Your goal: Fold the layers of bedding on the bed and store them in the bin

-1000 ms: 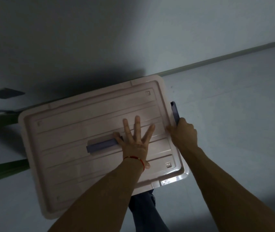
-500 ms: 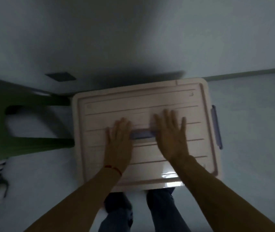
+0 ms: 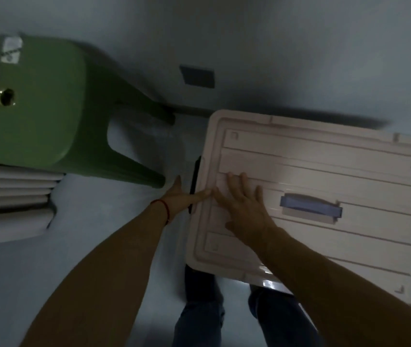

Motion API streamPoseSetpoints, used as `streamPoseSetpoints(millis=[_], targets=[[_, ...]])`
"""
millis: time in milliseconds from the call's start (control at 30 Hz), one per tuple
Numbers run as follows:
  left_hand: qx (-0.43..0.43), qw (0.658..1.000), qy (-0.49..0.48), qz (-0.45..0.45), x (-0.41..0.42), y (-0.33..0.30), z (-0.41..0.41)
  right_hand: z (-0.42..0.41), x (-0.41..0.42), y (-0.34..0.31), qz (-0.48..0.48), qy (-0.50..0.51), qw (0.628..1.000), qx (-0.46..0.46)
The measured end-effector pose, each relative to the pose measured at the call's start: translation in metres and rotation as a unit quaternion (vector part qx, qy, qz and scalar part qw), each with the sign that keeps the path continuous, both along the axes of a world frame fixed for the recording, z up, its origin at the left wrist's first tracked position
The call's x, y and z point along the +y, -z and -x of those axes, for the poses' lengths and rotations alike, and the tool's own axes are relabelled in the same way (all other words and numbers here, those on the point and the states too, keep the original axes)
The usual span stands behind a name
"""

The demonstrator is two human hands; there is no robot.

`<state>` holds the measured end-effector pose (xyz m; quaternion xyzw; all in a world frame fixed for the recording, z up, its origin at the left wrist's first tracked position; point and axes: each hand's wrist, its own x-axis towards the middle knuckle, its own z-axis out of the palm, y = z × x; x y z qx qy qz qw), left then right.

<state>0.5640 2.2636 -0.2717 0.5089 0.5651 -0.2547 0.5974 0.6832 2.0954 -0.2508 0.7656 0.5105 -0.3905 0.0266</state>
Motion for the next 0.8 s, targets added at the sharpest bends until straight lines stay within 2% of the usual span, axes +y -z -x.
streamPoseSetpoints(millis=[100,200,267,367,500,633,733,800], targets=[[-0.021,0.999,-0.010,-0.022,-0.003,0.000,0.002,-0.003,0.004,-0.001,0.012,-0.011,1.000,-0.006],[-0.080,0.989,-0.007,-0.125,-0.017,-0.010,0.000,-0.002,0.005,-0.003,0.029,-0.012,0.999,-0.009],[-0.053,0.974,0.024,-0.220,-0.032,-0.012,-0.006,-0.001,0.007,-0.004,0.030,-0.011,0.999,-0.013],[0.053,0.923,0.131,-0.358,-0.052,-0.013,-0.016,0.001,0.007,-0.002,0.033,-0.011,0.999,-0.019],[0.099,0.868,0.206,-0.441,-0.064,-0.002,-0.021,0.002,0.007,-0.001,0.035,-0.011,0.999,-0.026],[0.124,0.851,0.245,-0.448,-0.066,0.003,-0.025,0.002,0.007,-0.001,0.043,-0.021,0.999,-0.019],[0.139,0.840,0.284,-0.441,-0.052,-0.021,-0.038,-0.004,0.012,-0.015,0.056,-0.019,0.998,-0.006],[0.127,0.866,0.292,-0.386,-0.045,-0.029,-0.030,-0.005,0.008,-0.027,0.060,0.001,0.997,0.039]])
